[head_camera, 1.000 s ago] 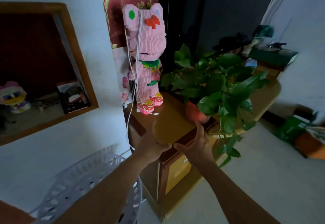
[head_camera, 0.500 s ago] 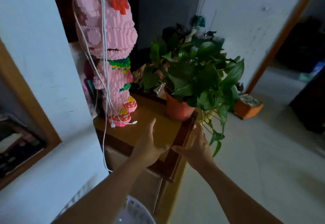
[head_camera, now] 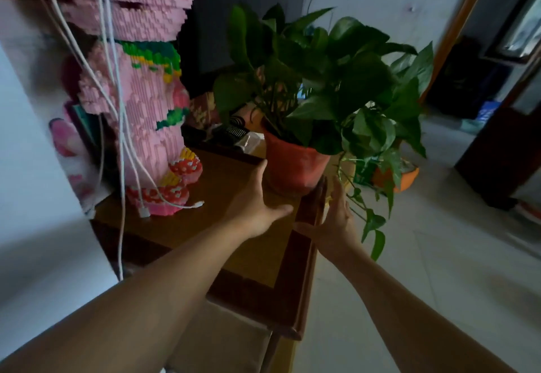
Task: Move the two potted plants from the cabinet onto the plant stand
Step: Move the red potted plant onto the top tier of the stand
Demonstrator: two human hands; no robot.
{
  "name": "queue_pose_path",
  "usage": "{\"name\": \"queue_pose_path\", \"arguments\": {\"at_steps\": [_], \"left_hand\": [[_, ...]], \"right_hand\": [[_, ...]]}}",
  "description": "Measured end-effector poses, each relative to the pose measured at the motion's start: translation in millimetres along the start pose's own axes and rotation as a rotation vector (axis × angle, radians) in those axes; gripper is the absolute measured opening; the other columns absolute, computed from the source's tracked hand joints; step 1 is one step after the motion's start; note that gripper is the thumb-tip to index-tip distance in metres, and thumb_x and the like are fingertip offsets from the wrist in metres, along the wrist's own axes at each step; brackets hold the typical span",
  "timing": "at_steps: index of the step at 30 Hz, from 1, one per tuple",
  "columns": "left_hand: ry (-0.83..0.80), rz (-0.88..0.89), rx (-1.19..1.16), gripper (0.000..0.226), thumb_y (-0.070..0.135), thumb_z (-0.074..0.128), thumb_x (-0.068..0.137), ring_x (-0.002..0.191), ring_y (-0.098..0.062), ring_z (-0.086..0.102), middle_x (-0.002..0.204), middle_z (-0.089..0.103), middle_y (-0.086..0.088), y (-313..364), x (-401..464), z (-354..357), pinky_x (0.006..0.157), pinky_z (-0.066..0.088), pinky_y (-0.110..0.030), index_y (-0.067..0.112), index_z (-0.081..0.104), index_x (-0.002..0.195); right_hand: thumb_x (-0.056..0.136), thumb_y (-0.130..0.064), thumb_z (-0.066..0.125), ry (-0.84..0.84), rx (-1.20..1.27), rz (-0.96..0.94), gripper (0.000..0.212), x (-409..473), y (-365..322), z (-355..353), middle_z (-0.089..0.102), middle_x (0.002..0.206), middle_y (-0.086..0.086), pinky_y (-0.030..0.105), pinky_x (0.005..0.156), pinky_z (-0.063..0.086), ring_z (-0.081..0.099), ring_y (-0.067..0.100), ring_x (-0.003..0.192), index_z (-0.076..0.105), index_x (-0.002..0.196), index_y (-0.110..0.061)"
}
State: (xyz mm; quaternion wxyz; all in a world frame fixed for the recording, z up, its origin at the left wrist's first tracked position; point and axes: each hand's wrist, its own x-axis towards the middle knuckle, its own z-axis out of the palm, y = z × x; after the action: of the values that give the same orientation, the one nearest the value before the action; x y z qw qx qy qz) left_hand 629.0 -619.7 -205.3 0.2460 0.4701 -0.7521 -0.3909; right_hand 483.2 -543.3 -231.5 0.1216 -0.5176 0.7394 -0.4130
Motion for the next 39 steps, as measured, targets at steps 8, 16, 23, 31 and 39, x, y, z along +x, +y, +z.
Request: {"name": "queue_pose_path", "arguments": {"at_steps": [8,16,23,31,39], "left_hand": [[0.142,0.100,-0.044,0.103,0.047,0.071,0.072,0.138,-0.027,0.036,0.155,0.029,0.000,-20,58,20,0.101,0.037,-0.037,0.034,0.003,0.149],[0.146,0.183,-0.217,0.112,0.050,0.078,0.060,0.137,-0.022,0.037,0.151,0.036,0.002,-28,98,24,0.109,0.032,-0.038,0.033,0.011,0.148],[0.120,0.240,-0.343,0.116,0.043,0.084,0.051,0.122,-0.007,0.044,0.135,0.047,0.013,-29,110,28,0.090,0.035,-0.018,0.036,0.017,0.145],[0.155,0.250,-0.408,0.112,0.031,0.085,0.056,0.116,-0.004,0.043,0.127,0.046,0.016,-29,111,31,0.091,0.034,-0.022,0.036,0.017,0.145],[0.158,0.241,-0.397,0.115,0.036,0.085,0.053,0.097,0.009,0.046,0.104,0.045,0.035,-24,92,32,0.080,0.035,-0.012,0.040,0.015,0.144]], "right_hand": [[0.058,-0.026,0.087,0.066,0.072,-0.136,0.134,52,26,30,0.031,0.151,0.011,0.051,0.109,0.036,0.034,0.030,0.137,-0.016,0.144,-0.039],[0.060,-0.018,0.086,0.120,0.149,-0.190,0.139,83,44,43,0.041,0.147,0.010,0.022,0.095,0.033,0.047,0.020,0.126,-0.023,0.144,-0.032],[0.059,-0.017,0.086,0.093,0.180,-0.242,0.143,94,43,44,0.027,0.153,0.006,0.028,0.106,0.032,0.038,0.016,0.132,-0.029,0.141,-0.031],[0.059,-0.014,0.086,0.099,0.197,-0.219,0.142,99,47,46,0.029,0.153,0.008,-0.010,0.081,0.026,0.040,0.008,0.121,-0.029,0.142,-0.031],[0.059,-0.014,0.086,0.062,0.194,-0.271,0.143,83,43,34,0.022,0.155,0.006,0.021,0.103,0.029,0.032,0.018,0.136,-0.030,0.141,-0.028]]}}
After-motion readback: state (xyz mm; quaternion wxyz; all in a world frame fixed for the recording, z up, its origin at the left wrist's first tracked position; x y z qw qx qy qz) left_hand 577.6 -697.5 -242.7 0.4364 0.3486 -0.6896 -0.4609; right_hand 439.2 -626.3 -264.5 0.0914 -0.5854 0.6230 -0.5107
